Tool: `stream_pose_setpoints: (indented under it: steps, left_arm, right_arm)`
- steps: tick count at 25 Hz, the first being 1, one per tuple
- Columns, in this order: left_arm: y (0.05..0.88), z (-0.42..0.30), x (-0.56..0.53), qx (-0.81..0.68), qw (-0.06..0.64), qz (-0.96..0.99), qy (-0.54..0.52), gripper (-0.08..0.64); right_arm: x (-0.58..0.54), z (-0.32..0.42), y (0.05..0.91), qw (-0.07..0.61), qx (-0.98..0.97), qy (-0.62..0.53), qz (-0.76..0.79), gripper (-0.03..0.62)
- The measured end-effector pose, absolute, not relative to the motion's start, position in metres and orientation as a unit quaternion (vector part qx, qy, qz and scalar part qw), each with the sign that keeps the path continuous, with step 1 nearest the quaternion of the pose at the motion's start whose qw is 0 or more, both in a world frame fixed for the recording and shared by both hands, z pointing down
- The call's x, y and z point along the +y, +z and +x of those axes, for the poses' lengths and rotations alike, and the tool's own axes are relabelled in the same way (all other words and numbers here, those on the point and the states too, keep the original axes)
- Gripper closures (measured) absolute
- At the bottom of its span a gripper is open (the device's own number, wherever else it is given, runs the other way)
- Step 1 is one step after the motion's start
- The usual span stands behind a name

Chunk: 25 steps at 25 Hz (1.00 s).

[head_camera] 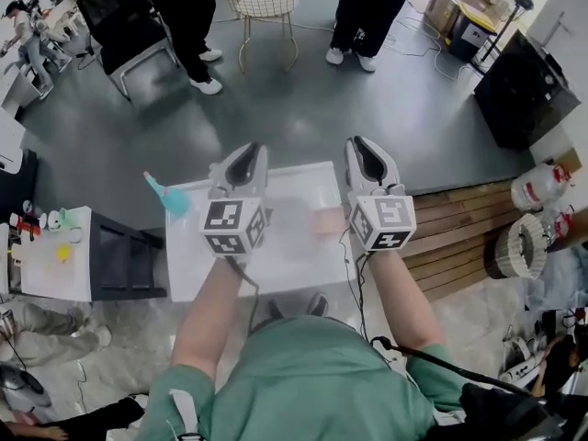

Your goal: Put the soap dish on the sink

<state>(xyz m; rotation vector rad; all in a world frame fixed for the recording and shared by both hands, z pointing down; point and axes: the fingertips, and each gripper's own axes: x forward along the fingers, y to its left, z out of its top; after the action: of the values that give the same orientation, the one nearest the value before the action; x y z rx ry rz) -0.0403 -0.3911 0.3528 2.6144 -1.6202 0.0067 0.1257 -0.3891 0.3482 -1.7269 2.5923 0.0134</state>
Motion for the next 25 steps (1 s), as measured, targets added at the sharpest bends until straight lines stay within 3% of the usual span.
stream_pose_setpoints:
  steps: [9,25]
  left_arm:
    - [0.281,-0.044,-0.363,-0.517,-0.024,0.853,-0.063,0.523]
    - [0.291,-0.083,-0.369,-0.546,-0.003,0.835,-0.068,0.523]
  right_arm:
    - [-0.357,0.124,0.293,0.060,0.833,0.027,-0.550,0.549]
    - [-0.357,0.122,0.297,0.060,0.833,0.008,-0.550,0.549]
